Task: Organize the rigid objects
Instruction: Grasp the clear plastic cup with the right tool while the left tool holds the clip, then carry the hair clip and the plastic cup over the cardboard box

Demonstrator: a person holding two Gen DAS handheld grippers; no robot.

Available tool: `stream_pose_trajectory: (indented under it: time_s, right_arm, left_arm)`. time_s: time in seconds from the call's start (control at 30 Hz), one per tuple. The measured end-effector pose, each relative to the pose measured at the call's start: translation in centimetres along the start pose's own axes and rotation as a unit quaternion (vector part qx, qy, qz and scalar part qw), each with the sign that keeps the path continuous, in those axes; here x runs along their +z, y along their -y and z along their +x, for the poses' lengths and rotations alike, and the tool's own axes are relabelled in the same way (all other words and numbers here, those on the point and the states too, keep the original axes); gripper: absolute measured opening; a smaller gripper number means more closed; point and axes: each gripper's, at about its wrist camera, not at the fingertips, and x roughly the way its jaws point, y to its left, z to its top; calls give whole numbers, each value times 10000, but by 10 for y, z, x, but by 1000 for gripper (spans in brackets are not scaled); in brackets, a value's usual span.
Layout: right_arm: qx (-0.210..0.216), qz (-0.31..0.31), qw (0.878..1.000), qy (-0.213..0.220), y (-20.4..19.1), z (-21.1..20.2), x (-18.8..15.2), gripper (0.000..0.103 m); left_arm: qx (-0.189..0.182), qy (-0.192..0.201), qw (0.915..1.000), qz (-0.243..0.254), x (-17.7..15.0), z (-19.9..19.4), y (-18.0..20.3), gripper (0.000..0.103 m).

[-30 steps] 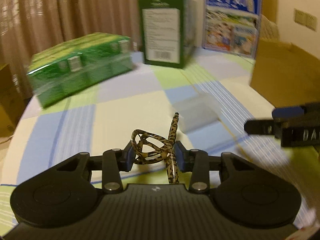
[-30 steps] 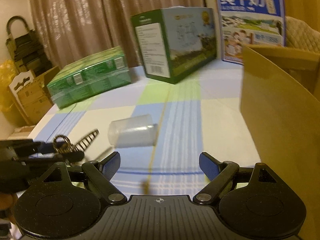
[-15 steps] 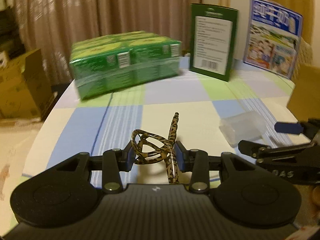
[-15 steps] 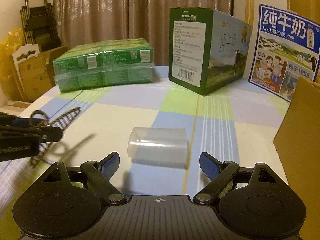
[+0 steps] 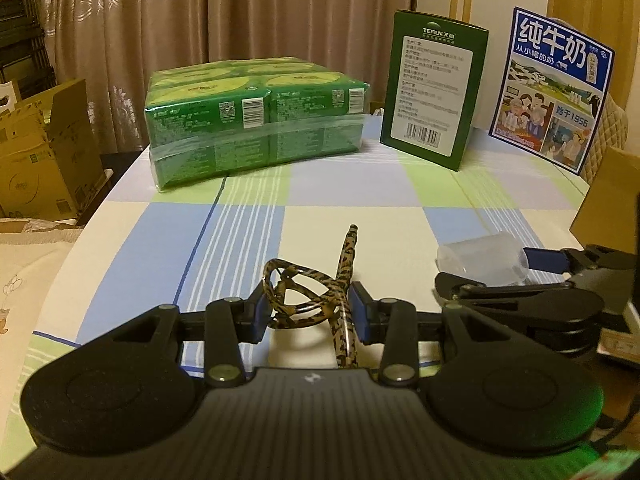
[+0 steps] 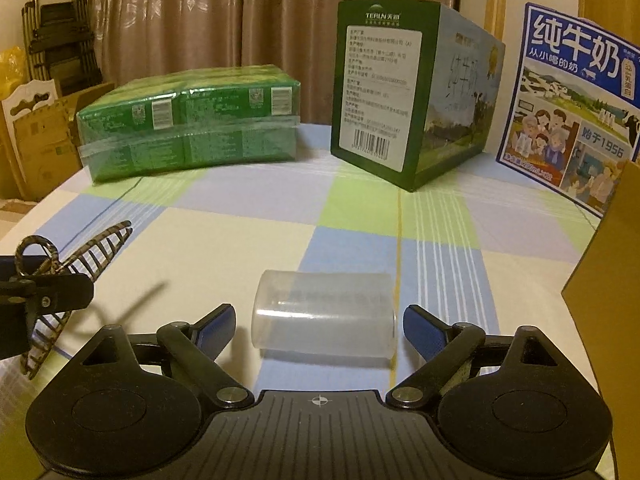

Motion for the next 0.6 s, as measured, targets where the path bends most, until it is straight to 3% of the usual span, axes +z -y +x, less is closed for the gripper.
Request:
stream_pose_trajectory:
  time_s: [0.03, 0.07, 0.3, 0.6]
  right_arm:
    - [-7, -10, 10000, -9, 0, 1, 0, 83]
    - [3, -8, 10000, -7, 1, 2, 1, 69]
    - [-62, -135, 9998, 153, 3, -21, -8, 69]
    - [-107, 125, 9998, 149, 22, -91, -28, 69]
  left_arm:
    - [-9, 0, 10000, 6, 0, 0, 1, 35]
    - [-18, -2, 10000, 21, 0, 0, 1, 35]
    - [-57, -37, 9999, 103, -2, 0, 6, 35]
    - [-247, -103, 9989, 384, -10, -21, 33, 35]
